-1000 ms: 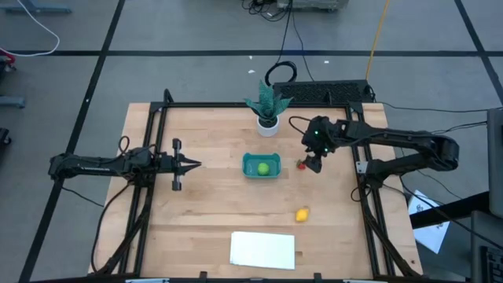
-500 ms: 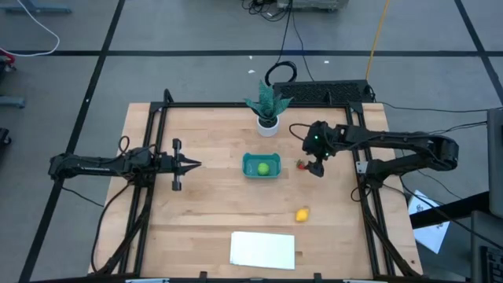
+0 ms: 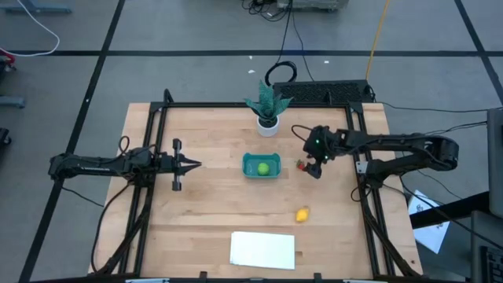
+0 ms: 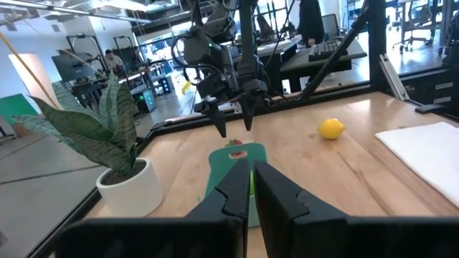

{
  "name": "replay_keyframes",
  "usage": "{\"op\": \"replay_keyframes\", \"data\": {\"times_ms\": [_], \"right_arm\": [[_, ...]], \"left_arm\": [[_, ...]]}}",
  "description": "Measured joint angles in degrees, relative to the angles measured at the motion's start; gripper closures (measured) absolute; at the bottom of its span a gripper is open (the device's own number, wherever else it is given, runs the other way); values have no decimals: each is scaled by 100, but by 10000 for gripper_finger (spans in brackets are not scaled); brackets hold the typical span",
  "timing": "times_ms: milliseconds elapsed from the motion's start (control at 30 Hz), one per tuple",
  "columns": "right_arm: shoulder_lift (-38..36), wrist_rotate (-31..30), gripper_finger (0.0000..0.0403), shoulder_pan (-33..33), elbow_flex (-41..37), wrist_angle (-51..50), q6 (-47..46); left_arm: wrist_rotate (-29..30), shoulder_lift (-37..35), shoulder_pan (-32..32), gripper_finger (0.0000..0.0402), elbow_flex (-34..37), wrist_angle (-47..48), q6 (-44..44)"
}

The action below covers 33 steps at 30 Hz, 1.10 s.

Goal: Pick and placing Produce into tupperware
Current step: Put the red strawberry into the green bin

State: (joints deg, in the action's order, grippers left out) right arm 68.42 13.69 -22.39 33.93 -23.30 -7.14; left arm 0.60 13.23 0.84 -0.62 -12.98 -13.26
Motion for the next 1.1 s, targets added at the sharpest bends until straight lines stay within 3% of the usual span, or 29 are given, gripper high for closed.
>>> {"op": "replay_keyframes", "data": {"times_ms": [533,1100], "right_arm": [[7,-207,82,4,-258,781,-954],[916,-368,82,232,-257,1272,-996]], "left_arm": [[0,0,0,376,0,-2,-2],[41,0,0,376,0,92,-16]]}}
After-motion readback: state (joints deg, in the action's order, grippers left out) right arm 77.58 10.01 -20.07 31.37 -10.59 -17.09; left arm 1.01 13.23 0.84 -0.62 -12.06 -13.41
